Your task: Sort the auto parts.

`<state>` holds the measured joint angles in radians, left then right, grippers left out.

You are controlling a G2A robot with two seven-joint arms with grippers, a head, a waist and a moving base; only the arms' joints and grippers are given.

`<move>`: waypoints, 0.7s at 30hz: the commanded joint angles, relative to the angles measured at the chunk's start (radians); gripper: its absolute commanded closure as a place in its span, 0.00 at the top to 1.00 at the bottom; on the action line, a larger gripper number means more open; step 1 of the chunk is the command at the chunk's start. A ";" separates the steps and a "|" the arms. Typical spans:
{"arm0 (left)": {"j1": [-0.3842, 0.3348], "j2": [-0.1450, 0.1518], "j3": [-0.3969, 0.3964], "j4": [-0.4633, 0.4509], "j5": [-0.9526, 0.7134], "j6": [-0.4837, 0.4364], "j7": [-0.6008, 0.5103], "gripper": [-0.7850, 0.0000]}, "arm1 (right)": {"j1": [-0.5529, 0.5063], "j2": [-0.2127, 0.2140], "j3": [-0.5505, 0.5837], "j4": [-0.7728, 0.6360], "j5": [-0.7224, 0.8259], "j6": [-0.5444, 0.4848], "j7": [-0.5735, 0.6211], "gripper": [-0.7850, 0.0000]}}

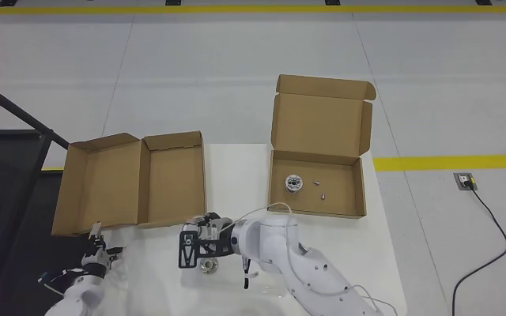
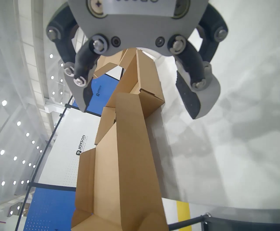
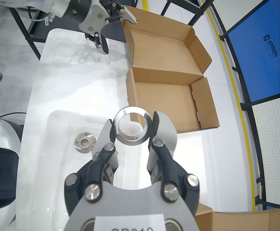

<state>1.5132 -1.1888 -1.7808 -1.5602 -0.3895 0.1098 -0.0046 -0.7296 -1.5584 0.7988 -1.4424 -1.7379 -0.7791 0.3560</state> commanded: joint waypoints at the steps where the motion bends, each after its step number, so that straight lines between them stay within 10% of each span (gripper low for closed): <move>1: -0.036 0.000 0.006 0.042 0.002 -0.014 -0.016 1.00 | 0.005 -0.001 0.000 0.009 0.002 0.000 -0.005 0.00; 18: -0.193 -0.006 0.044 0.227 -0.003 -0.071 -0.070 1.00 | -0.053 0.020 0.029 -0.041 -0.014 -0.004 -0.001 0.00; 21: -0.190 -0.005 0.038 0.233 -0.003 -0.081 -0.091 0.72 | -0.053 0.020 0.028 -0.043 -0.010 -0.006 0.002 0.00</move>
<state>1.3220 -1.1943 -1.7398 -1.3293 -0.3925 0.0316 -0.0880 -0.7837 -1.5380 0.8281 -1.4861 -1.7503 -0.7842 0.3575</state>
